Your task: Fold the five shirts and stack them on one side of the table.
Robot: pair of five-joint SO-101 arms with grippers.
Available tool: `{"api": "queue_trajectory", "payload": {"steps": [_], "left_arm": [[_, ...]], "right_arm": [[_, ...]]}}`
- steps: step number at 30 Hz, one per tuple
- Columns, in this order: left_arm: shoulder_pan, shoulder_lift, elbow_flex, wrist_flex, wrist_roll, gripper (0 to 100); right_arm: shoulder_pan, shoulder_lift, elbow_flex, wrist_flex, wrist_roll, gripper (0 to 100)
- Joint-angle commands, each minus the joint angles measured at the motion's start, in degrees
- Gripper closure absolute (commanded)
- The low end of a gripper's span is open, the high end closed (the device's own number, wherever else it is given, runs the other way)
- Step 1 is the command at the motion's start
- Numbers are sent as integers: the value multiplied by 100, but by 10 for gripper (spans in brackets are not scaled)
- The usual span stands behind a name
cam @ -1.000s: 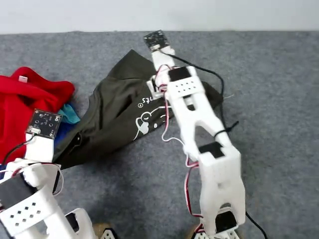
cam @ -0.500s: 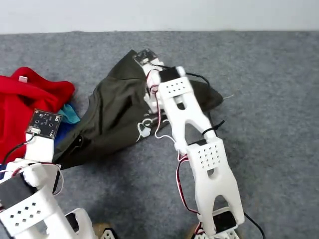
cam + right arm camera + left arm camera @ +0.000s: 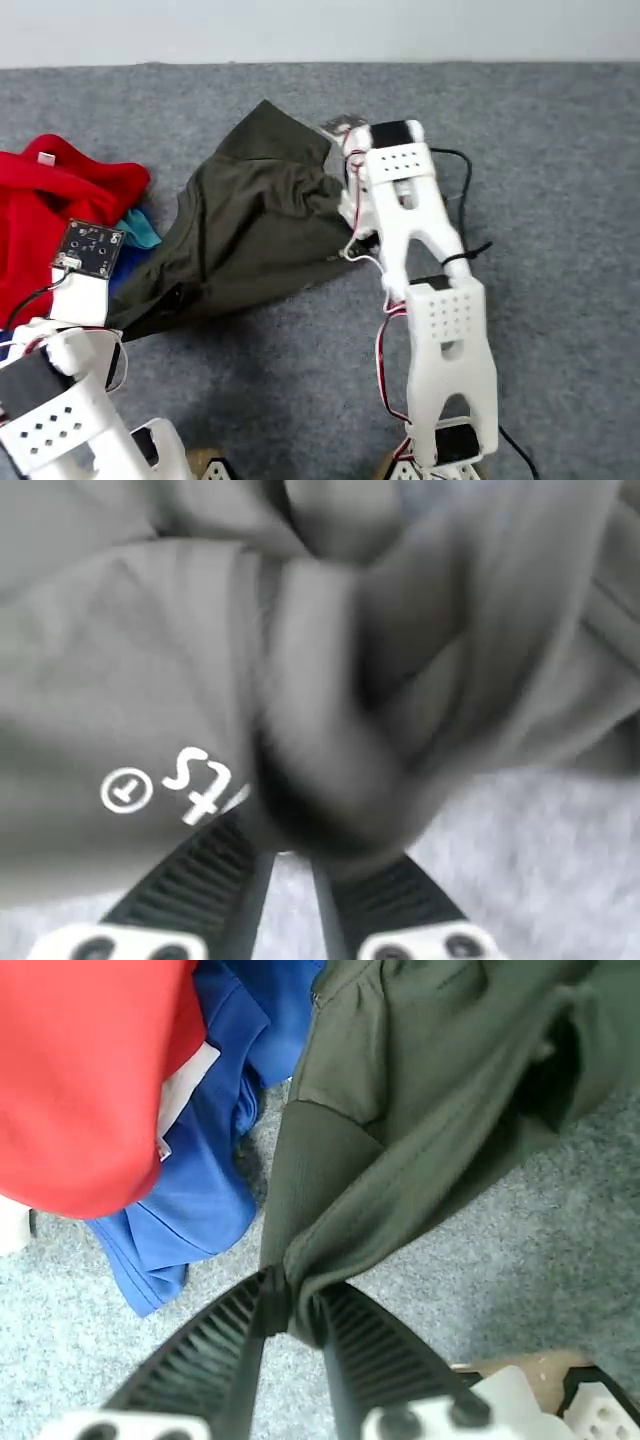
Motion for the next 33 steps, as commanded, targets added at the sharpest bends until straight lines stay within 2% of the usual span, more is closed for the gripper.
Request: {"api": "queue_trajectory", "payload": {"steps": [1,7,11,18,28,33], "left_arm": [[-9,-79,-57,18,0,987],[26,-79,-40,-158,0,987],[334,-79,-40,-141,0,987],[615,-79,-40,-176,26,987],[615,-79,-31,-141,26,987],[615,-79,-31,-167,26,987]], "right_arm": [[215,-1051,1284,242,44,991],[207,-1991,3165,242,53,991],[180,-2756,3991,242,53,991],[-268,-4040,3763,-233,53,991],[-716,-3029,3446,-2422,18,991],[-760,-2316,3446,-2369,44,991]]}}
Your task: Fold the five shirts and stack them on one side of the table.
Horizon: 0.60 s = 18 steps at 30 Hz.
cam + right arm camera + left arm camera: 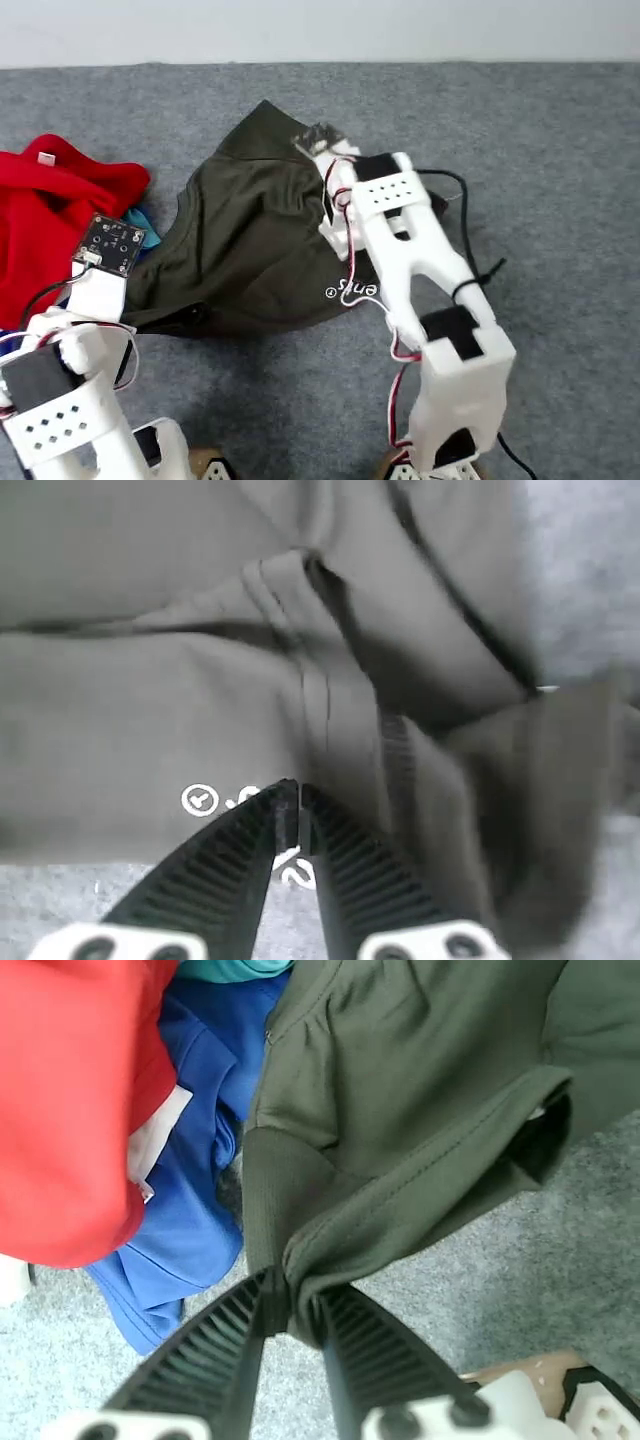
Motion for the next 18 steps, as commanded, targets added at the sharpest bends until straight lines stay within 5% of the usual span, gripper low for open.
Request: {"api": "queue_trajectory", "payload": {"steps": [1,12,18], "left_arm": [[26,-79,-31,-105,26,987],[26,-79,-31,-88,26,987],[26,-79,-31,-88,26,987]], "right_arm": [[-48,242,-290,233,44,991],[75,488,-255,2659,44,991],[75,180,-844,2237,44,991]]}}
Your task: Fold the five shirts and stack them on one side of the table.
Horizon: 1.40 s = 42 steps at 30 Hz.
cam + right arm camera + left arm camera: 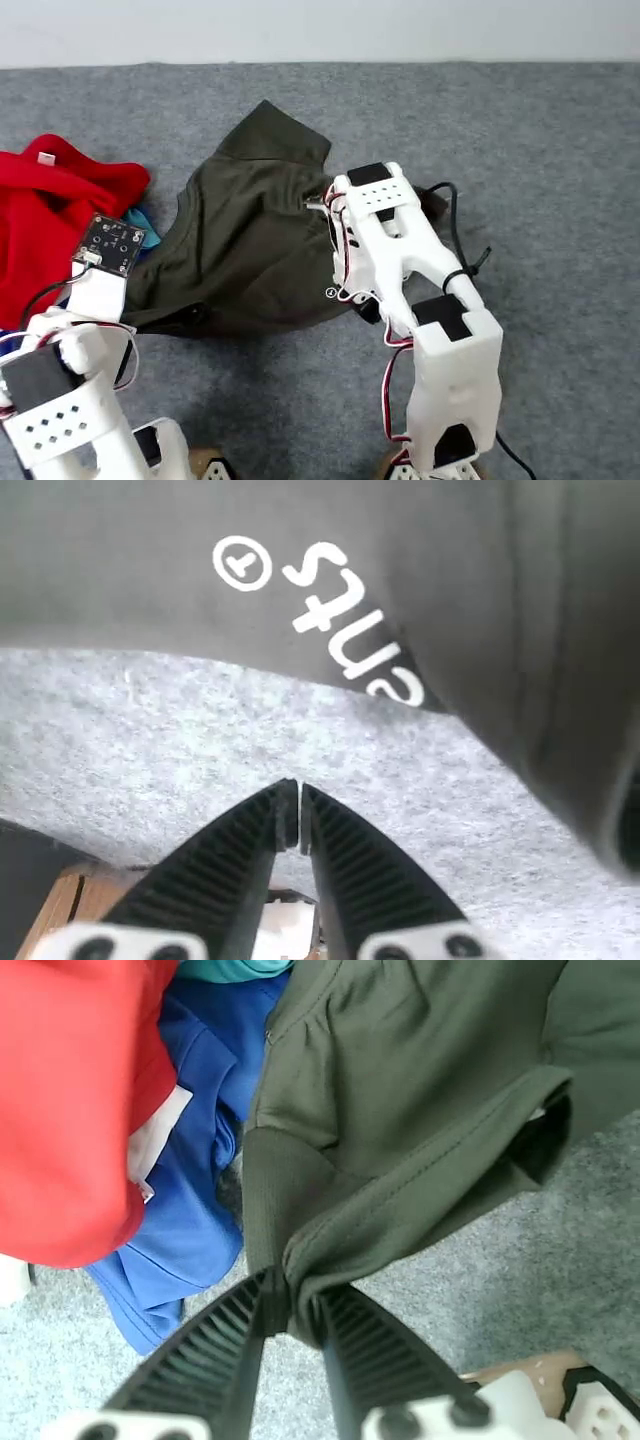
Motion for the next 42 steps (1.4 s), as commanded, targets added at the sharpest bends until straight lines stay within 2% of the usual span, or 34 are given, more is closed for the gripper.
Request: {"api": "queue_trajectory", "payload": {"steps": [1,8,11,14,22,30,35,42], "left_arm": [[26,-79,-31,-88,26,987],[26,-79,-31,-88,26,987],[26,-79,-31,-79,26,987],[26,-79,-31,-79,26,987],[18,-79,-31,-79,26,987],[26,-79,-31,-105,26,987],[26,-79,-31,-114,26,987],[26,-79,303,-255,26,987]], "right_arm": [[40,-330,-844,-356,26,991],[57,127,-1152,-2264,0,991],[57,699,-1152,-2510,9,991],[57,1200,-1160,-2079,35,991],[66,1323,-1178,277,35,991],[215,479,-905,189,35,991],[127,207,-1679,127,35,983],[-163,391,-2532,-295,35,728]]}}
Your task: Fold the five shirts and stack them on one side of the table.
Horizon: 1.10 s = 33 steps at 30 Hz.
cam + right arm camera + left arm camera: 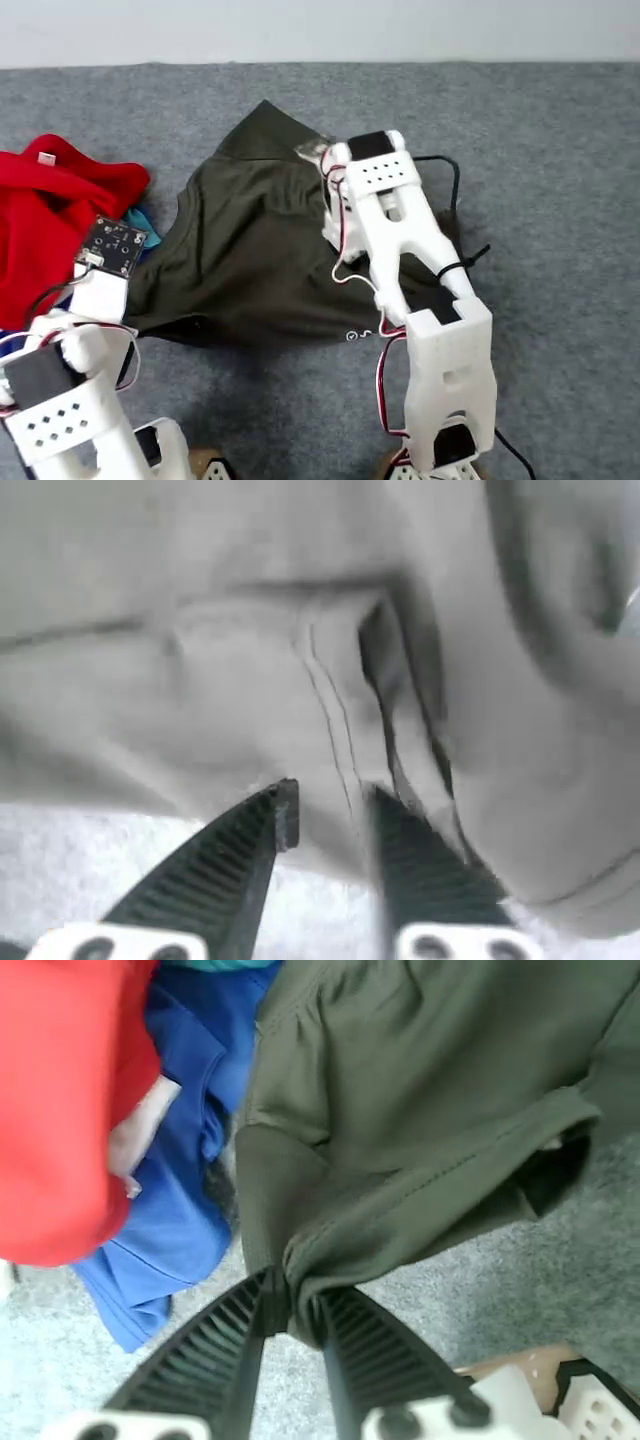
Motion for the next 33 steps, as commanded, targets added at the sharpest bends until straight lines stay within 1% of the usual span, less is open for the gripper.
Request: {"api": "queue_trajectory", "payload": {"steps": [1,6,11,17,19,23,25,31,33], "left_arm": [[26,-79,110,-229,26,987],[26,-79,136,-229,26,987],[26,-79,145,-229,26,987],[26,-79,145,-229,26,987],[26,-79,145,-229,26,987],[26,-79,145,-229,26,987],[26,-79,145,-229,26,987],[26,-79,145,-211,26,987],[26,-79,145,-202,26,987]], "right_arm": [[-145,-127,-536,-321,44,721],[-286,611,-870,-488,44,721],[-295,1358,-1679,-453,44,721],[-444,2097,-2558,84,44,722],[-514,2290,-2804,277,44,744],[-549,2422,-3086,338,44,870],[-549,2396,-3130,338,53,907],[-541,2378,-3130,347,53,907],[-549,2308,-3130,374,53,890]]}}
